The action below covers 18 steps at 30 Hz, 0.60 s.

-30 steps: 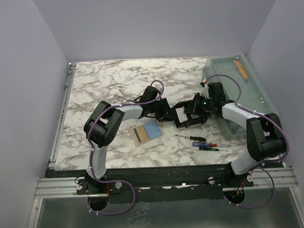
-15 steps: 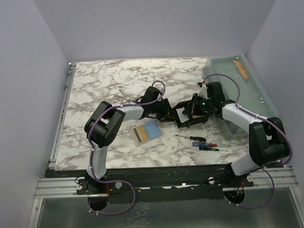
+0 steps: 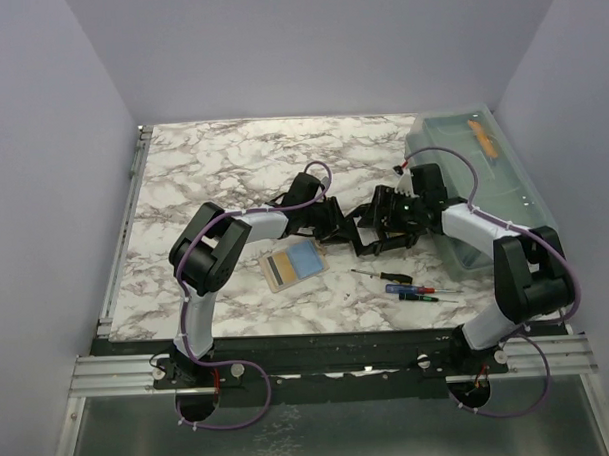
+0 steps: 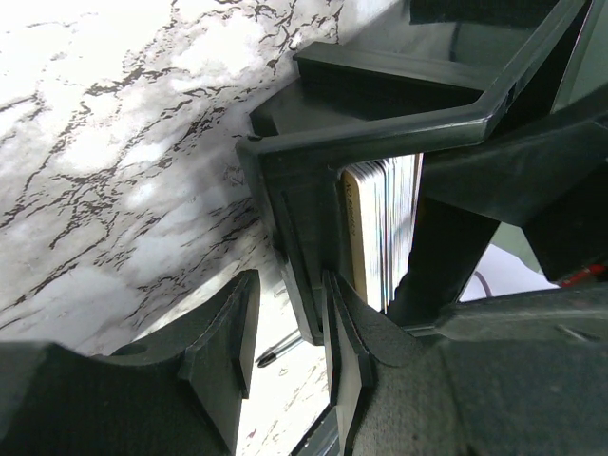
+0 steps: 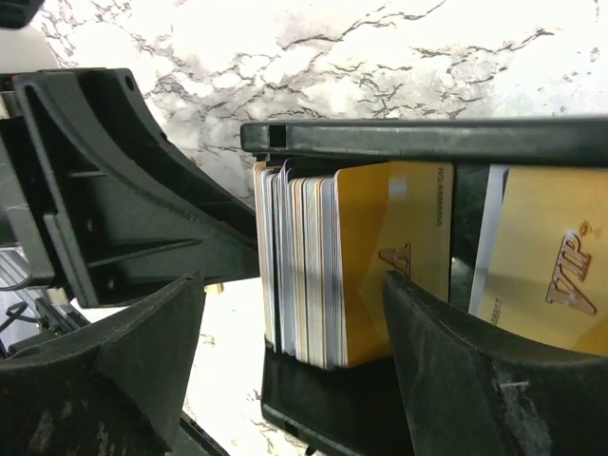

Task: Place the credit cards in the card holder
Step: Pick up the credit card from the storage box.

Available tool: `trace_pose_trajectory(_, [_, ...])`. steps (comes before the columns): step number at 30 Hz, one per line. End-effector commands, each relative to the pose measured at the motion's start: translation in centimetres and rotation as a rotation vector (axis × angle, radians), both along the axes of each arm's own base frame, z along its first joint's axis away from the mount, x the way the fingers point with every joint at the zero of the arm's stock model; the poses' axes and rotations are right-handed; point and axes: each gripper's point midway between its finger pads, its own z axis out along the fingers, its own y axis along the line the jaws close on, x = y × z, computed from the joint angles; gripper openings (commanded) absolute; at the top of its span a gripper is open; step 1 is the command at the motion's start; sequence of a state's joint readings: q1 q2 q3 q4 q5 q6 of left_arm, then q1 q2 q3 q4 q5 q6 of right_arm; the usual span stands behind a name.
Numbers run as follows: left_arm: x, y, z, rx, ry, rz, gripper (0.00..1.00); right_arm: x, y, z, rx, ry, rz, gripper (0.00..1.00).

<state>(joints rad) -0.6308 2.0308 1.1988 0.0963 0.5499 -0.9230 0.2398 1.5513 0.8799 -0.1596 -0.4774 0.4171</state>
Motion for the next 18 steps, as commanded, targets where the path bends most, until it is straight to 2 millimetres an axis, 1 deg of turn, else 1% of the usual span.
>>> trace_pose_trajectory(1, [0.6,-1.0,0.8,-0.02,-0.045,-0.01,0.38,-0.3,0.9,-1.5,0.06,0.043,0.036,0.8])
trace_pose_trajectory(4, [0.6,-1.0,0.8,-0.022,-0.04,-0.013,0.38,-0.6,1.5,-2.3,0.091,0.072,0.068,0.81])
trace_pose_trajectory(7, [0.6,-1.1,0.8,-0.024,-0.04,-0.015,0.38,-0.9,2.1,-2.3,0.128,0.084,0.088,0.81])
trace_pose_trajectory(10, [0.6,-1.1,0.9,-0.023,-0.043,-0.015,0.38,-1.0,2.2,-1.4,0.145,0.075,0.089,0.77])
trace_pose_trajectory(15, [0.7,-1.1,0.8,-0.023,-0.045,-0.016,0.38,-1.1,2.3,0.8,0.167,0.044,0.073,0.65])
trace_pose_trajectory(18, [0.7,-1.1,0.8,-0.023,-0.042,-0.018,0.38,-1.1,2.1,1.4,0.162,0.033,0.058,0.6])
